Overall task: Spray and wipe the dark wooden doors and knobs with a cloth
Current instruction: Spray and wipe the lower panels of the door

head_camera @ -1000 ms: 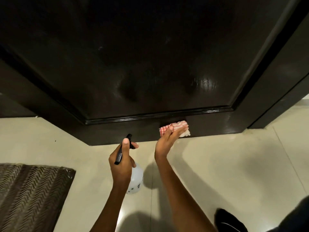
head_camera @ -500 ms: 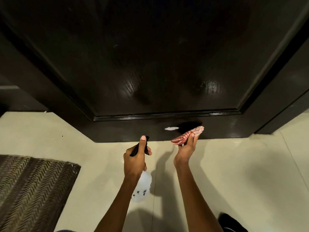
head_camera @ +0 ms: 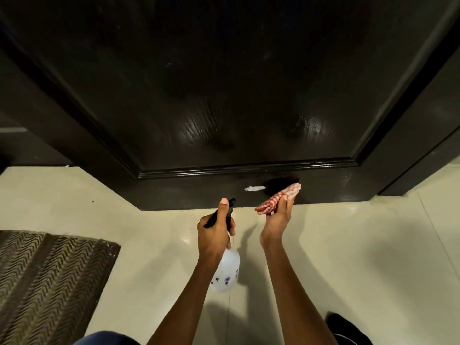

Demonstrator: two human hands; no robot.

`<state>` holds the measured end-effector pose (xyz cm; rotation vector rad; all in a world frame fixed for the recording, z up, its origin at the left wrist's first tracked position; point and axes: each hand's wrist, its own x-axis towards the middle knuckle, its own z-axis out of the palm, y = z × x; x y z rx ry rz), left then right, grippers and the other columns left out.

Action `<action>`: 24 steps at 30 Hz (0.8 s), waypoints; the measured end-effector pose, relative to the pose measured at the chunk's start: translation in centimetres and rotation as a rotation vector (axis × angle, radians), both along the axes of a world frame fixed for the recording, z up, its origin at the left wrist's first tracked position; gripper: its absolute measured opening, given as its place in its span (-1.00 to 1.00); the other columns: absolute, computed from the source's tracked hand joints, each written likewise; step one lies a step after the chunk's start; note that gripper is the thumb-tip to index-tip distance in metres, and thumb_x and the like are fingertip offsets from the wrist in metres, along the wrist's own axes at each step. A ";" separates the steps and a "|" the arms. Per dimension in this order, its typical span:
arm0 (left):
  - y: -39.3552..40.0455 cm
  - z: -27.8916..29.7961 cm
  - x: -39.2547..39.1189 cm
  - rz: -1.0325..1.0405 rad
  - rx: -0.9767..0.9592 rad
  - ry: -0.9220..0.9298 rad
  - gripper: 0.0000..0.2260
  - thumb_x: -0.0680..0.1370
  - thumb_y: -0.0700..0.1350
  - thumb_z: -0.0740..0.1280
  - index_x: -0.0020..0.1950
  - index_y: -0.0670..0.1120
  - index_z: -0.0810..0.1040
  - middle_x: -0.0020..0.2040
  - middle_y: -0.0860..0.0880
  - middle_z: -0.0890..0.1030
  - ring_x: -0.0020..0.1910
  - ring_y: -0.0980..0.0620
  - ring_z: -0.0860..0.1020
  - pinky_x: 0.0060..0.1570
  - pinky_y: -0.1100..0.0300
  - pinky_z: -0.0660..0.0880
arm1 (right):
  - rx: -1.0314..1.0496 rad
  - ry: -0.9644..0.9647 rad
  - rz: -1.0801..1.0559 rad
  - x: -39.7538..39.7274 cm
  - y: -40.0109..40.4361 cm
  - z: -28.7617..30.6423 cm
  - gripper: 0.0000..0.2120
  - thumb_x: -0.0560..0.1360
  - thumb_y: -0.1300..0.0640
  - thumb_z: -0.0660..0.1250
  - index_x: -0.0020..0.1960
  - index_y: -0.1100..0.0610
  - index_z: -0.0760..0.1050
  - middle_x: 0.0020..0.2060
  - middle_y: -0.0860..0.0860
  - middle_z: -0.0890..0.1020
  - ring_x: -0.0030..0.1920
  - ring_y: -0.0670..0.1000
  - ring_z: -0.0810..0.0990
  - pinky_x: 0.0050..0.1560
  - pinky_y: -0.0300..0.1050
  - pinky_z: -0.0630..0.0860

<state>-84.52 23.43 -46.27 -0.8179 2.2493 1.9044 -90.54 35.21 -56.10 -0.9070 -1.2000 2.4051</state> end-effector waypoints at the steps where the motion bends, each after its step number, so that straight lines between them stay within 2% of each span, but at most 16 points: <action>1: 0.3 -0.1 0.0 -0.004 -0.005 -0.008 -0.38 0.66 0.24 0.23 -0.31 -0.27 0.58 -0.40 -0.16 0.59 -0.59 0.03 0.38 -0.50 0.20 0.38 | 0.001 -0.011 0.001 0.0 0.0 0.0 -0.51 0.73 0.06 0.10 0.63 -0.02 0.09 0.49 -0.01 0.34 0.38 -0.03 0.38 0.52 0.01 0.27; 5: 0.7 -0.7 0.0 -0.080 0.022 -0.028 -0.47 0.69 0.20 0.19 -0.13 -0.18 0.71 -0.18 -0.04 0.75 -0.59 0.03 0.40 -0.47 0.18 0.42 | 0.008 -0.035 0.003 0.2 0.0 -0.1 -0.50 0.72 0.03 0.12 0.63 0.00 0.11 0.52 0.00 0.33 0.46 0.03 0.36 0.55 0.07 0.24; 9: 0.9 -1.4 -0.1 -0.097 0.051 -0.023 -0.54 0.70 0.17 0.20 -0.02 -0.12 0.75 -0.07 0.02 0.77 -0.58 0.01 0.39 -0.45 0.16 0.46 | 0.026 -0.040 0.015 0.1 0.1 0.1 -0.50 0.73 0.02 0.11 0.63 -0.02 0.11 0.54 0.03 0.32 0.46 0.04 0.36 0.55 0.08 0.24; 12: 1.2 -1.6 0.1 -0.058 0.033 -0.015 -0.52 0.71 0.15 0.20 -0.08 -0.15 0.74 -0.10 0.02 0.77 -0.59 0.00 0.37 -0.48 0.19 0.44 | 0.028 -0.048 0.021 0.3 0.1 0.2 -0.50 0.73 0.02 0.11 0.64 -0.02 0.09 0.55 0.04 0.31 0.49 0.08 0.34 0.56 0.08 0.23; 15: 1.5 -1.9 0.3 -0.020 0.039 -0.004 -0.49 0.71 0.14 0.20 -0.15 -0.21 0.70 -0.18 -0.06 0.75 -0.60 0.00 0.36 -0.52 0.20 0.40 | 0.028 -0.048 0.023 0.3 0.2 0.3 -0.50 0.73 0.03 0.10 0.64 -0.01 0.08 0.55 0.04 0.30 0.50 0.08 0.34 0.55 0.07 0.24; 18: 1.7 -2.1 0.2 0.022 0.068 -0.026 -0.46 0.69 0.16 0.23 -0.26 -0.24 0.63 -0.34 -0.17 0.64 -0.60 0.01 0.39 -0.54 0.18 0.37 | 0.024 -0.047 0.025 0.4 0.4 0.4 -0.50 0.73 0.04 0.10 0.64 -0.01 0.08 0.55 0.03 0.30 0.48 0.05 0.34 0.55 0.06 0.24; 20: 2.0 -2.3 0.2 0.028 0.056 -0.061 -0.45 0.69 0.16 0.24 -0.28 -0.23 0.61 -0.39 -0.17 0.58 -0.60 0.01 0.39 -0.54 0.17 0.35 | 0.020 -0.047 0.024 0.3 0.3 0.4 -0.50 0.73 0.04 0.11 0.64 -0.01 0.09 0.56 0.03 0.29 0.45 0.02 0.35 0.55 0.05 0.23; 24: 2.3 -2.8 0.2 0.039 0.067 -0.045 -0.47 0.71 0.16 0.21 -0.18 -0.20 0.69 -0.25 -0.10 0.72 -0.57 0.01 0.41 -0.53 0.18 0.39 | 0.019 -0.052 0.033 0.4 0.3 0.1 -0.49 0.73 0.03 0.11 0.64 -0.02 0.09 0.56 0.02 0.29 0.49 0.05 0.33 0.56 0.06 0.22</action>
